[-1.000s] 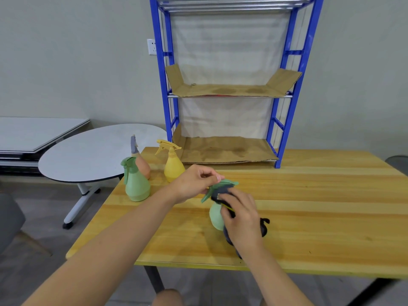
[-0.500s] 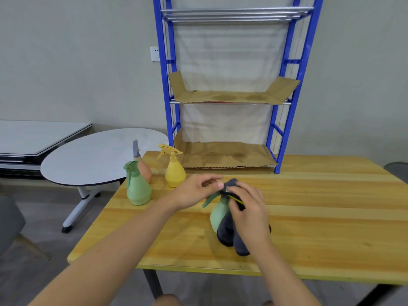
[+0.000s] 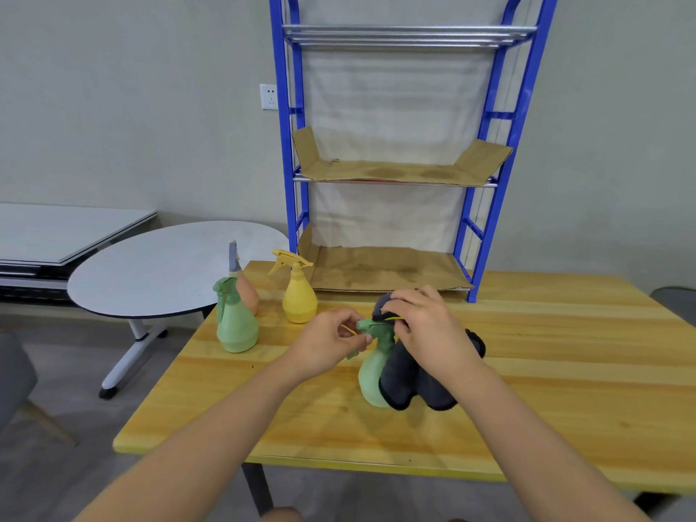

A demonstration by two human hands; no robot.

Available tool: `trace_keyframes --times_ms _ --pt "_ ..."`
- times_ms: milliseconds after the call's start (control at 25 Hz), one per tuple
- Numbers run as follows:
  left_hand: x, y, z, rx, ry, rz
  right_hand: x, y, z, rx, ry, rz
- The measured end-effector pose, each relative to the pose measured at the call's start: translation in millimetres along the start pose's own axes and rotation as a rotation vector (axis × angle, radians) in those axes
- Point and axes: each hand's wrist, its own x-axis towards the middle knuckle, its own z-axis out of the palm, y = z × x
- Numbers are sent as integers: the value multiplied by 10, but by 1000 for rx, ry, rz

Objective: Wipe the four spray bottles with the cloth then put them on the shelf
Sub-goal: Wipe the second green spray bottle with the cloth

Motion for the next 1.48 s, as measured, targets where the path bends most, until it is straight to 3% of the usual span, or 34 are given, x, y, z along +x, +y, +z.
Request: trace_keyframes --times_ms 120,320,520,680,880,960,1080,1240,1400,1480 --pt "7 -4 13 -4 5 -1 -10 109 -1 -37 -42 85" --pt "7 -28 19 -16 9 30 -117 -161 55 68 63 -36" --pt "-4 0 43 3 17 5 -307 234 154 56 122 169" --pt "13 15 40 20 23 16 -277 -77 185 95 215 -14" --pt "-51 2 -17 39 -7 19 -588 60 223 159 356 96" --pt "-57 52 -14 91 1 100 -748 56 194 149 386 21" --pt "4 118 3 191 62 195 -795 -67 250 83 272 -136" --pt "60 131 10 241 78 209 -740 -81 408 57 144 -161" --pt "87 122 -8 226 67 213 -930 -157 614 -71 -170 -403" --pt "96 121 -13 222 58 218 -769 -153 645 -58 -159 -348"
